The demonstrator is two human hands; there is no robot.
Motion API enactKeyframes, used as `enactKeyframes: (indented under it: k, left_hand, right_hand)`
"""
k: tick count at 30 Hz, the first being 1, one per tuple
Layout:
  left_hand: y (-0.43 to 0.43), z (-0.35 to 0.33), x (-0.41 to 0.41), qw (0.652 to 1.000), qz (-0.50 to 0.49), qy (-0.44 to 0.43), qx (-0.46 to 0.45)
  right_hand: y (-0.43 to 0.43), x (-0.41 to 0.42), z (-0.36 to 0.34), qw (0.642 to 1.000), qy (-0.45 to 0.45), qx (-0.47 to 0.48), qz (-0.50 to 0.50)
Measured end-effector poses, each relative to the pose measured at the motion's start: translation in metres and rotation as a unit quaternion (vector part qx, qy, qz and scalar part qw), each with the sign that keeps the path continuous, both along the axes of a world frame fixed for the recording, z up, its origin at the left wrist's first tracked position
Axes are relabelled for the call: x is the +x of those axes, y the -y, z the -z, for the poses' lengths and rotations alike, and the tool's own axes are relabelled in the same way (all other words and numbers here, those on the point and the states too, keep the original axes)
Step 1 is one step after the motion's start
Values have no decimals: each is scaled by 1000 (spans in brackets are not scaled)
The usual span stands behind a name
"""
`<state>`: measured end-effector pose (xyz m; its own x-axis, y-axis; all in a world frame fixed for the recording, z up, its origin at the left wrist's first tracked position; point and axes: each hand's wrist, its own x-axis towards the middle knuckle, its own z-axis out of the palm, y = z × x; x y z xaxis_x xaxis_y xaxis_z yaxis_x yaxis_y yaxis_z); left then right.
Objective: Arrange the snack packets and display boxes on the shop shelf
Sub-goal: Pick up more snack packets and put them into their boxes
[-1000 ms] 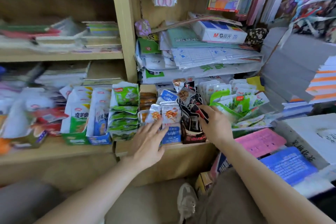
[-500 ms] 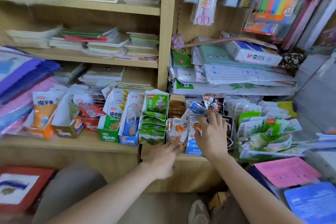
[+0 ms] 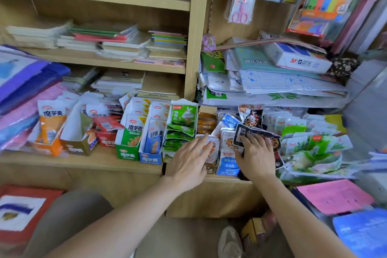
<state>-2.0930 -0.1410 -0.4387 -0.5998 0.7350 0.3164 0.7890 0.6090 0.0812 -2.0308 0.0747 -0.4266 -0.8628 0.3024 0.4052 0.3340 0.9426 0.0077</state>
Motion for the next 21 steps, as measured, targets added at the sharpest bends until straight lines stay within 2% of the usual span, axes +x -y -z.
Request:
enactKeyframes:
  k: [5, 9, 12, 17, 21]
  left_hand:
    - [3, -2, -15, 995, -59, -1, -81]
    - [9, -7, -19, 993, -68, 26, -95]
    - [17, -11, -18, 993, -40, 69, -83]
    - [48, -9, -8, 995, -11, 86, -53]
    - [90, -10, -2, 994, -28, 101, 26]
  right_hand:
    - [2, 4, 4, 998, 36, -1, 43]
    - [18, 0, 1, 1000, -9, -26, -15]
    - [30, -4, 4, 995, -31, -55, -78]
    - [47, -15, 5, 984, -48, -90, -146]
    - [72, -28, -2, 963, -88, -144, -211]
